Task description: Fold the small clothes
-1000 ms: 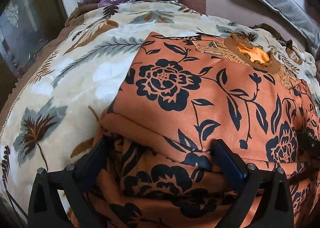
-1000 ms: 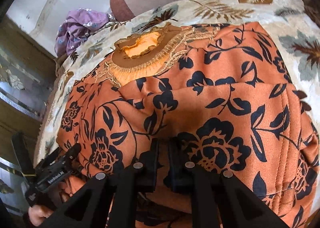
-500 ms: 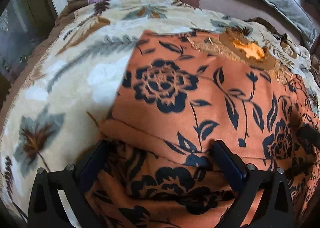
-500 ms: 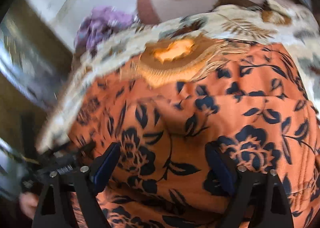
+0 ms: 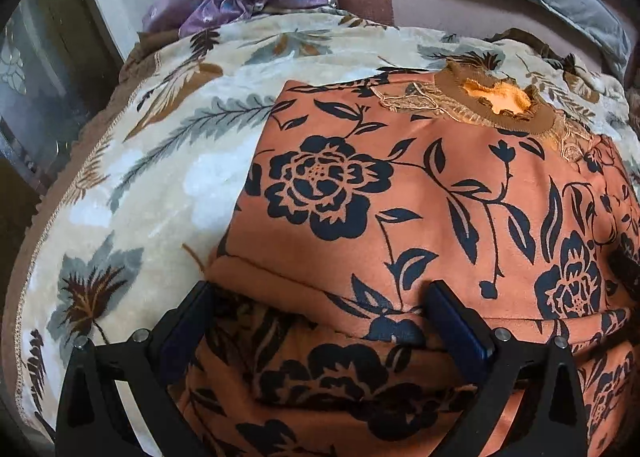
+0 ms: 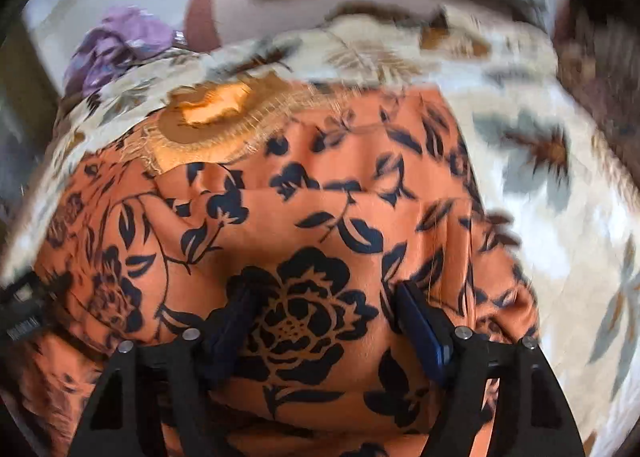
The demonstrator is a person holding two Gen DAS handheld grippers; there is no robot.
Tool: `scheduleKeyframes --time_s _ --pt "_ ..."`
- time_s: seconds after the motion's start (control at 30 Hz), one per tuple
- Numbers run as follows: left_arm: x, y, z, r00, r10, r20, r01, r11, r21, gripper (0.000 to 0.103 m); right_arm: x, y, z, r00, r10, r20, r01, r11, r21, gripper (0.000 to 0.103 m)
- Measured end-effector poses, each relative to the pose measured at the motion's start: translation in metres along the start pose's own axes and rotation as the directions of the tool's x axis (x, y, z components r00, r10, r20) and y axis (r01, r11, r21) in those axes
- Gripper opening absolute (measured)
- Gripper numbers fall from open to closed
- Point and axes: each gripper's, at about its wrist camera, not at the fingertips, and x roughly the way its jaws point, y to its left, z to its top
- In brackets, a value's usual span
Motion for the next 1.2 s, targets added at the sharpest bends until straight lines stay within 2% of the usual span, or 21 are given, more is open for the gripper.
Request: scheduleKeyframes --time_s 0.03,0.13,0.2,0.37,0.53,0.63,0.67,0.73,0.83,0.93,1.0,1.03,1.07,1.13,1.2 --pt "0.001 -0.001 -0.001 1.0 0.001 0.006 -0.001 1.0 -0.006 0.103 0.0 0.001 -0.002 1.0 -0.004 0.009 0.004 1.0 -0.007 0.081" --pt "0.005 0.006 -0.005 0.999 -0.031 0.019 0.032 0.997 -0.067 0.103 0.002 -0.005 -0.002 0.999 0.04 0.022 -0.041 0.999 0.031 0.09" --pt "0.007 0.013 -0.008 0.998 -0.062 0.007 0.063 0.994 -0.092 0.103 0.004 -0.001 -0.002 0.999 0.048 0.014 -0.049 0.999 0.01 0.099" --pt "0.008 0.01 -0.005 0.997 -0.071 -0.005 0.07 0.994 -0.087 0.103 0.007 0.006 -0.001 1.0 0.011 0.004 -0.011 1.0 0.017 0.103" --pt "0.01 0.012 0.001 0.995 -0.09 -0.052 0.086 0.993 -0.078 0.103 0.008 0.003 0.0 0.999 0.024 -0.022 -0.023 1.0 0.017 0.103" --pt "0.001 0.014 0.004 0.997 -0.07 -0.018 0.068 0.995 -0.072 0.103 0.006 0.003 0.003 0.999 0.017 -0.042 -0.017 1.0 0.007 0.103" --pt "-0.004 0.013 0.004 0.999 -0.048 0.007 0.048 0.997 -0.063 0.103 0.001 0.003 0.005 0.999 -0.009 -0.031 0.009 1.0 0.0 0.102" --pt "-0.013 0.011 0.004 0.999 -0.015 0.049 0.017 0.999 -0.04 0.103 -0.018 -0.001 0.006 0.997 -0.058 0.053 0.058 0.998 -0.004 0.102" --pt "-0.015 0.011 0.004 0.997 0.017 0.073 -0.015 1.0 -0.028 0.103 -0.042 -0.017 0.008 0.992 -0.038 0.119 0.033 0.998 0.045 0.102" --pt "0.003 0.012 0.004 1.0 0.013 -0.007 -0.013 0.999 -0.04 0.103 -0.04 -0.036 0.007 0.997 0.024 0.08 -0.033 0.992 0.122 0.102" --pt "0.009 0.02 0.001 0.999 -0.032 -0.009 0.03 0.994 -0.101 0.103 -0.027 -0.037 0.005 0.997 0.065 0.028 -0.068 0.989 0.133 0.096" --pt "0.01 0.021 0.001 0.999 -0.04 -0.01 0.039 0.993 -0.114 0.103 -0.017 -0.034 0.003 0.998 0.065 -0.014 -0.063 0.991 0.116 0.094" --pt "0.01 0.021 0.001 0.999 -0.04 -0.012 0.038 0.993 -0.108 0.103 -0.009 -0.029 0.001 0.999 0.03 -0.046 -0.026 0.996 0.08 0.093" --pt "0.005 0.018 0.001 1.0 -0.014 -0.003 0.014 0.996 -0.085 0.103 -0.007 -0.015 -0.002 0.999 -0.032 -0.025 0.032 0.999 -0.003 0.091" --pt "-0.007 0.011 -0.001 0.999 0.029 0.036 -0.028 0.999 -0.041 0.103 -0.014 -0.011 0.0 1.0 -0.022 -0.01 0.022 1.0 -0.015 0.081"
